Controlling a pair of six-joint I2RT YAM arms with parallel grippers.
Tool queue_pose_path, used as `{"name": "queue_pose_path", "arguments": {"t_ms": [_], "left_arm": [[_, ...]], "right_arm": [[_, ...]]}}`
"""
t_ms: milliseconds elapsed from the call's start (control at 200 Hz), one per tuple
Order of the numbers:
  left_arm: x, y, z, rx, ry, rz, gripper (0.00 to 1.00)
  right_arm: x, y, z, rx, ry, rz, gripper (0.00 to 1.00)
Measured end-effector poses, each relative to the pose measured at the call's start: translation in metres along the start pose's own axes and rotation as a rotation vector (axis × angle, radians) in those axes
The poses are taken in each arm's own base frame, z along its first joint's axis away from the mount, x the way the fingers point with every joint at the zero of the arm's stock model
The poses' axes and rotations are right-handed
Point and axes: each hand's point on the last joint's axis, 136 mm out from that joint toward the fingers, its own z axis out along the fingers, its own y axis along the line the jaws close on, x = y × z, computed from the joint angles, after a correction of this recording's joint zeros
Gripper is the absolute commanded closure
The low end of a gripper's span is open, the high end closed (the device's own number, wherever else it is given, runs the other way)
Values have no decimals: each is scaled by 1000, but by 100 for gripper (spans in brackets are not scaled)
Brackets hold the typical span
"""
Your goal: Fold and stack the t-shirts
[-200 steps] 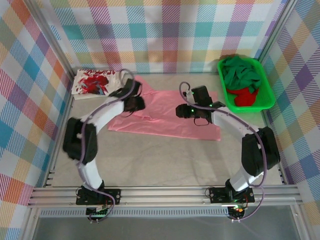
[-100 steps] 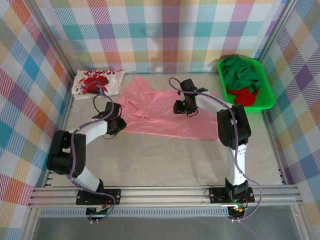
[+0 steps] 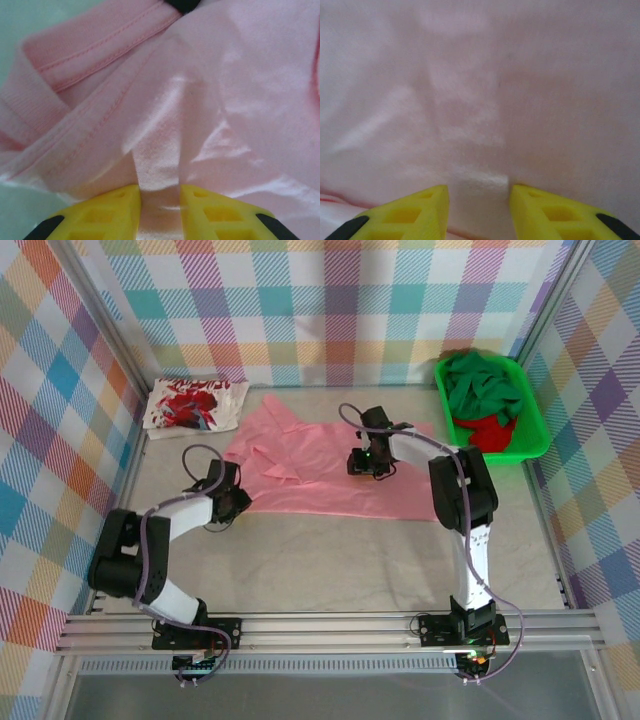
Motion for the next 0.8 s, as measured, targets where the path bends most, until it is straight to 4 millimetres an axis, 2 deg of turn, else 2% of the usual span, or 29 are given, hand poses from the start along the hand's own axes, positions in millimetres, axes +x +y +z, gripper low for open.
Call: {"name": "queue_pose_path", "arguments": {"t_ms": [120,275,410,480,545,590,730,800], "left_arm": [[14,12,-10,19,6,-29,73],[34,32,-32,-10,43,-35,72],[32,36,-52,-5,16,-27,74],[30,36,-54,-7,10,-18,74],[29,36,-52,-13,14,-17,74],[29,33,-50,-1,19,-14,75],[19,11,-40,49,40,1,77],[9,-3,-36,80,30,11,78]], "right_arm": [[9,0,-1,-23,-10,-3,62],[33,1,-7,-58,8,11,63],[49,4,-17,-58,35,10,64],[51,17,-26,-81,25,-42,63],[47,44,-38,-133,-17,-149,60],[44,72,-49,-180,-53,-251,58],[17,183,-83,-334,-196,-608,56],[9,227,-91,-375,-270,-765,56]]}}
